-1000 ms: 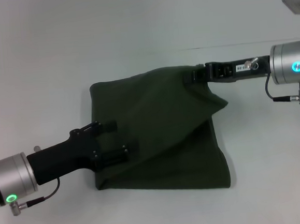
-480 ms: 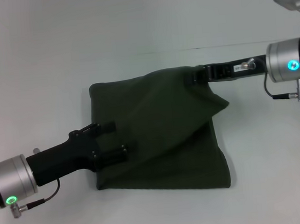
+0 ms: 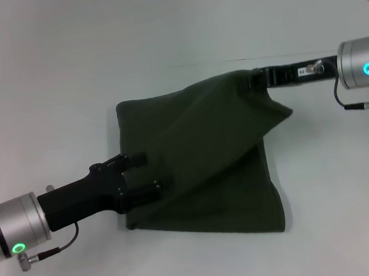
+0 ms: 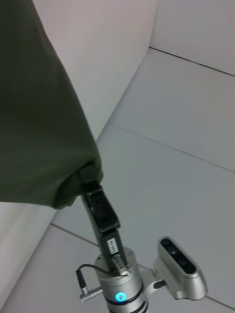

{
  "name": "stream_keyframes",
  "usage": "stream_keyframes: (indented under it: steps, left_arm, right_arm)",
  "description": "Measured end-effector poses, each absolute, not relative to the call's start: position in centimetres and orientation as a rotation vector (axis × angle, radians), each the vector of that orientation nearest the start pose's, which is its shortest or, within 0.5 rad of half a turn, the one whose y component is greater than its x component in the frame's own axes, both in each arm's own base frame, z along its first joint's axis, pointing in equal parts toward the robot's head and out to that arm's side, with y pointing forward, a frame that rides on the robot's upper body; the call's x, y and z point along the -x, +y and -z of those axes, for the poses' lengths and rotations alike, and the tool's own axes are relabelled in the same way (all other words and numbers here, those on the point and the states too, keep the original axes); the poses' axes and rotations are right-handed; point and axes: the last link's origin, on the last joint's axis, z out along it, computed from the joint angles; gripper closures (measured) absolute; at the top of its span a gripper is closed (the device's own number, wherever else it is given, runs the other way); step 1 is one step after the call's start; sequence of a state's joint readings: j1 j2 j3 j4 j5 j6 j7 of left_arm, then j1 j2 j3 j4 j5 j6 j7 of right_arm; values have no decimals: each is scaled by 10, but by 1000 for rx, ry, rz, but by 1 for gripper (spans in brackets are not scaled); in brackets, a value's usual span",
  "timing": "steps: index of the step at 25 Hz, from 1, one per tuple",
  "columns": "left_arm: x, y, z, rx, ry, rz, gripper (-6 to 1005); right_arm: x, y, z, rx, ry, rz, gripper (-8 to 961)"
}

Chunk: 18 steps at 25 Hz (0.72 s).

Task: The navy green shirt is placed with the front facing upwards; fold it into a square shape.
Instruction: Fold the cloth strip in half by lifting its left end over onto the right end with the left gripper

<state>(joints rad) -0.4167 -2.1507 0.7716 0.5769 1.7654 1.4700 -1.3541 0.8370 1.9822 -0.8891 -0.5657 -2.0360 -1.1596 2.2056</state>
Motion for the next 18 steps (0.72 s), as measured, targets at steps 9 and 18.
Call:
stream_keyframes:
  steps: [9,18]
  left_arm:
    - [269,305,34,2532,-846,940,80]
    - [268,306,33,2531,-857,946,81]
  right_arm:
    - [-182,440,-2,2488,1288,-510,859]
    - [-185,420,-1,2567,1379,-519,852]
